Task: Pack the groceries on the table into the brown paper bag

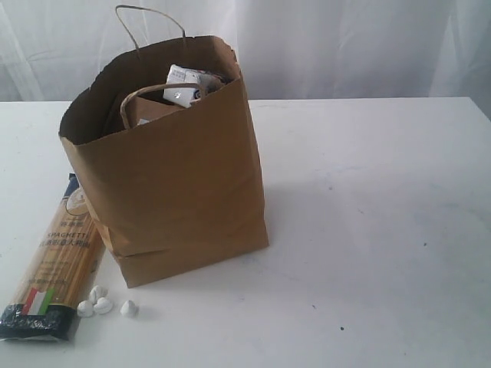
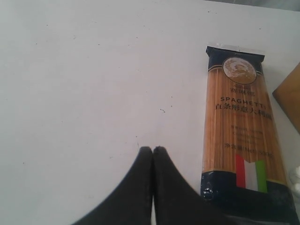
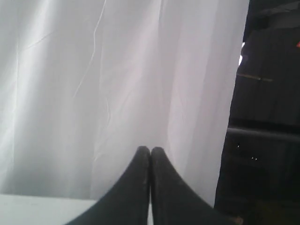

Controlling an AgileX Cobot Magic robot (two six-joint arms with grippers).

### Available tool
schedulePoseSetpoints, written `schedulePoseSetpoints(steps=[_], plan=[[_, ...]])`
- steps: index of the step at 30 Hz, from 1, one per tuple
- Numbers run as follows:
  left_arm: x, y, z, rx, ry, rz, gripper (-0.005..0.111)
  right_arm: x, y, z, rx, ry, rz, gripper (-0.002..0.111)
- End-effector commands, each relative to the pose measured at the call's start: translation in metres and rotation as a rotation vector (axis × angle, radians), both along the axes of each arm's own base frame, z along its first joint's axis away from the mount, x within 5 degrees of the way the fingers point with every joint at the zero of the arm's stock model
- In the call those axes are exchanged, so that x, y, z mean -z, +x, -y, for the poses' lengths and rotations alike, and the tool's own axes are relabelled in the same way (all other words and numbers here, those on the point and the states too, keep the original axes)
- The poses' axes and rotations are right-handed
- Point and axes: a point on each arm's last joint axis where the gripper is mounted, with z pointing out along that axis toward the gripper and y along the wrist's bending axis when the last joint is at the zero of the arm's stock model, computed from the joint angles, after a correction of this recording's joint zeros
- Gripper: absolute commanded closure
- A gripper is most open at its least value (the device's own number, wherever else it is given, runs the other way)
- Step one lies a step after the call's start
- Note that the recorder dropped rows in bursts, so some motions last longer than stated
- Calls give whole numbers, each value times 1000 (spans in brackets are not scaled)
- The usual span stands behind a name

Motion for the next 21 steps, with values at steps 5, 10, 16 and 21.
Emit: schedulePoseSetpoints(steps=[5, 10, 16, 21], plan=[[1, 0, 0, -3, 0, -1, 107, 77, 4, 2, 12, 140, -198, 108], [1, 0, 0, -3, 0, -1, 107, 111, 1, 0, -5, 284, -302, 108], [1, 0, 0, -6, -11, 4, 107, 128, -2, -3, -28, 337, -368, 108], [-6, 2, 3, -54, -265, 105, 107, 145, -5, -8, -65, 341, -449, 108]])
